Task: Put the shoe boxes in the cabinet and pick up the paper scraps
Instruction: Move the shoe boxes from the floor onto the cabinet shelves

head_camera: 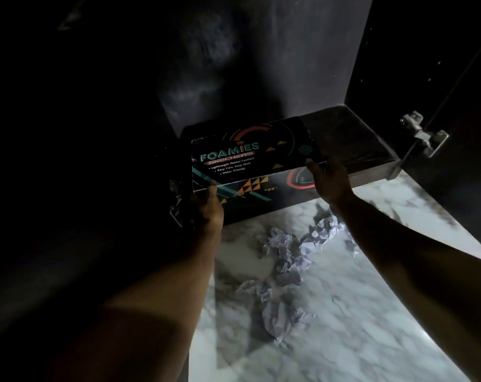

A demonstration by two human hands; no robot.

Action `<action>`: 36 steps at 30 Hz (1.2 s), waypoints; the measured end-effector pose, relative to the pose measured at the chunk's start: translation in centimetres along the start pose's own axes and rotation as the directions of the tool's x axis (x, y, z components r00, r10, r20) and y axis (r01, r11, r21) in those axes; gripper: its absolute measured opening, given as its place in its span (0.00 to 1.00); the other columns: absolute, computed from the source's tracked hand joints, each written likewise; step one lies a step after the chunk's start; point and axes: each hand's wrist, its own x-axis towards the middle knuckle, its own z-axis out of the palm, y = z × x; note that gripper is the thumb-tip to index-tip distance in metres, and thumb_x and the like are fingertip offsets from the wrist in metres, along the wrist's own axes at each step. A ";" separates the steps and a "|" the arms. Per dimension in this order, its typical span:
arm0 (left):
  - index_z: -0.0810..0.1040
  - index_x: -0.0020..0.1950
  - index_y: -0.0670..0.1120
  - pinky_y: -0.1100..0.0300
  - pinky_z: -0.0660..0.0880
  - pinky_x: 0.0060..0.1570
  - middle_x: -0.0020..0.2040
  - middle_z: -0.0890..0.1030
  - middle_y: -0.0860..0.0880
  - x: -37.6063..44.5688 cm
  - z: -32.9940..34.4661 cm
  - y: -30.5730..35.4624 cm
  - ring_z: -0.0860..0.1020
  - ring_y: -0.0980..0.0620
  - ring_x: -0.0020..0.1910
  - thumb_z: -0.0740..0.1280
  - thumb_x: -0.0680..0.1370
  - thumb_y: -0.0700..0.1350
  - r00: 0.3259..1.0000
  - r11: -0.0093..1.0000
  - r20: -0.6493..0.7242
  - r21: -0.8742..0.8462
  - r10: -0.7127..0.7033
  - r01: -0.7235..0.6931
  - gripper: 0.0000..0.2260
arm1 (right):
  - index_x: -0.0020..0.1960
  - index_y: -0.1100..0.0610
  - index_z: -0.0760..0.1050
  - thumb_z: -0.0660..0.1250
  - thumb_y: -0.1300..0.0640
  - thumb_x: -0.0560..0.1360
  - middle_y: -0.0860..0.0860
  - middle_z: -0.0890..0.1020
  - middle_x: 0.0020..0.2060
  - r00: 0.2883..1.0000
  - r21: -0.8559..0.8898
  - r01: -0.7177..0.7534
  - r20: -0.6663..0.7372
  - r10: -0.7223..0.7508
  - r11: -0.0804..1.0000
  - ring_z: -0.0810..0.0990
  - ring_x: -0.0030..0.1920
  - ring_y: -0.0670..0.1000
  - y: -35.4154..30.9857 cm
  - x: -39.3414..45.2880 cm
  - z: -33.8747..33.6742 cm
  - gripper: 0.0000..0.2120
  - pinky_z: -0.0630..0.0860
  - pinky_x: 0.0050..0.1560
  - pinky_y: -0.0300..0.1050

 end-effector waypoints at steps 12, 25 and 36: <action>0.71 0.74 0.39 0.46 0.71 0.70 0.71 0.76 0.39 1.0 0.6 -1.4 0.74 0.39 0.71 0.61 0.79 0.68 0.989 0.990 -0.122 -0.119 -0.089 0.074 0.37 | 0.68 0.58 0.76 0.70 0.43 0.78 0.51 0.83 0.56 0.997 0.010 -0.071 0.010 0.071 0.997 0.81 0.57 0.51 -0.8 2.4 3.6 0.25 0.72 0.52 0.39; 0.80 0.56 0.39 0.46 0.78 0.57 0.55 0.83 0.39 -13.6 7.3 1.6 0.81 0.39 0.56 0.67 0.76 0.58 0.905 0.935 0.355 0.174 0.234 -0.310 0.22 | 0.65 0.54 0.75 0.68 0.52 0.81 0.53 0.82 0.58 0.995 -0.118 0.012 -0.095 -0.023 0.993 0.81 0.58 0.52 -1.4 -10.3 -10.8 0.14 0.75 0.57 0.45; 0.80 0.49 0.52 0.51 0.81 0.52 0.48 0.85 0.50 -36.2 11.6 2.6 0.83 0.50 0.48 0.70 0.76 0.52 0.346 0.780 0.878 -0.048 0.330 -0.624 0.06 | 0.66 0.51 0.75 0.65 0.46 0.80 0.49 0.82 0.59 0.882 -0.230 -0.139 -0.470 0.015 0.963 0.81 0.58 0.47 0.3 -30.7 -29.6 0.17 0.79 0.57 0.46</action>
